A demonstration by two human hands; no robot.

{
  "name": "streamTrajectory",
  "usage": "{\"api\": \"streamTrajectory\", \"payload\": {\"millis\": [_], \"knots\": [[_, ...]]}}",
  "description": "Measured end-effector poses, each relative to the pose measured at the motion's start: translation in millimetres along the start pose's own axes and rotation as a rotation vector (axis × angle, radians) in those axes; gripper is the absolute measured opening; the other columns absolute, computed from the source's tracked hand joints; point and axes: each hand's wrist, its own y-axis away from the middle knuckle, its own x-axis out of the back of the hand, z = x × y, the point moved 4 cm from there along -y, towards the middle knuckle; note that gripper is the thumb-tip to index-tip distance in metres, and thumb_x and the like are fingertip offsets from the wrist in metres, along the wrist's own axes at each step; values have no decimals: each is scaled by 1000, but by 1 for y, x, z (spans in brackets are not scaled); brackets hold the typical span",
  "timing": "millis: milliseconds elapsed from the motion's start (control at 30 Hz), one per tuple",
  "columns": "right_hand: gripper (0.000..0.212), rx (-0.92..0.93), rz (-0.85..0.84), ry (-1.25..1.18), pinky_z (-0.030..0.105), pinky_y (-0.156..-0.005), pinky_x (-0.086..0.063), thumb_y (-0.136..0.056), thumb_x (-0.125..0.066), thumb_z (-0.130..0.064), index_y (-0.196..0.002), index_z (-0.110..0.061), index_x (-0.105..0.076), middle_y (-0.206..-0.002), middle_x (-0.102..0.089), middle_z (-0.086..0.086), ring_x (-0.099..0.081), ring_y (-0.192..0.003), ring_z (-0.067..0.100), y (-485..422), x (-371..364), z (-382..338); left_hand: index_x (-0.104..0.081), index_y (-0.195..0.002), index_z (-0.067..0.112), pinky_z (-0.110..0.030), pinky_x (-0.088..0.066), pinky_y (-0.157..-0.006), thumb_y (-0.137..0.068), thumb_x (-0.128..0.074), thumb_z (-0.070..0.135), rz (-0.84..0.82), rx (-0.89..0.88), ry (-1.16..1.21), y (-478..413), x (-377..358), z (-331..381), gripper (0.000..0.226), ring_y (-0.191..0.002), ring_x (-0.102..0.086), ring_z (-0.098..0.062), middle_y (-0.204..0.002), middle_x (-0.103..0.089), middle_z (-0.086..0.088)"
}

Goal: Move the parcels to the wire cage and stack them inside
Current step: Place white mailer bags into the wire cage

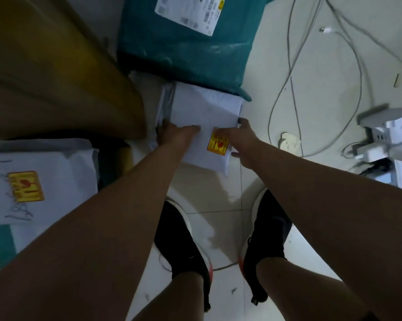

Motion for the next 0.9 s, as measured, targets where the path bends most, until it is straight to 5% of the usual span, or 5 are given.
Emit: {"api": "streamTrajectory", "payload": {"millis": [100,333,467,633,900], "knots": [[42,11,-54,-116,54,-91,-61,-90,-80,-6,-128,0,-64,-122,-72,24,-70,-111,44,27,7,-2,-52,-148,13,-49,-53,-106,-52,-83,43,-41,57,163,35,5,-4,106,-124,-62,-35,-142,-61,-10],[61,36,-151,-133,60,-105,-53,-90,-78,-3,-145,-4,-52,-136,-66,20,-66,-122,40,160,44,-54,-66,-136,21,-49,-54,-106,-74,-94,31,-65,17,286,155,44,25,69,-118,-68,-30,-131,-71,-3],[56,123,-235,-147,59,-107,-51,-90,-74,-1,-142,-5,-56,-135,-68,21,-65,-124,41,264,61,-110,-75,-91,22,-45,-60,-95,-72,-95,36,41,-45,161,250,89,79,31,-98,-73,-25,-103,-78,-2],[54,175,-276,-131,53,-98,-57,-88,-72,-3,-140,-7,-58,-131,-71,19,-68,-119,40,407,74,-174,-74,-106,8,-23,-57,-64,-70,-95,40,-11,-36,130,374,151,135,53,-90,-72,-17,-100,-78,-3],[49,275,-298,-78,53,-102,-56,-93,-72,-3,-140,-6,-57,-131,-70,18,-68,-119,39,571,73,-270,-76,-108,14,-39,-61,-81,-70,-92,48,-80,-218,52,523,239,229,53,-89,-77,-23,-102,-80,-3]]}}
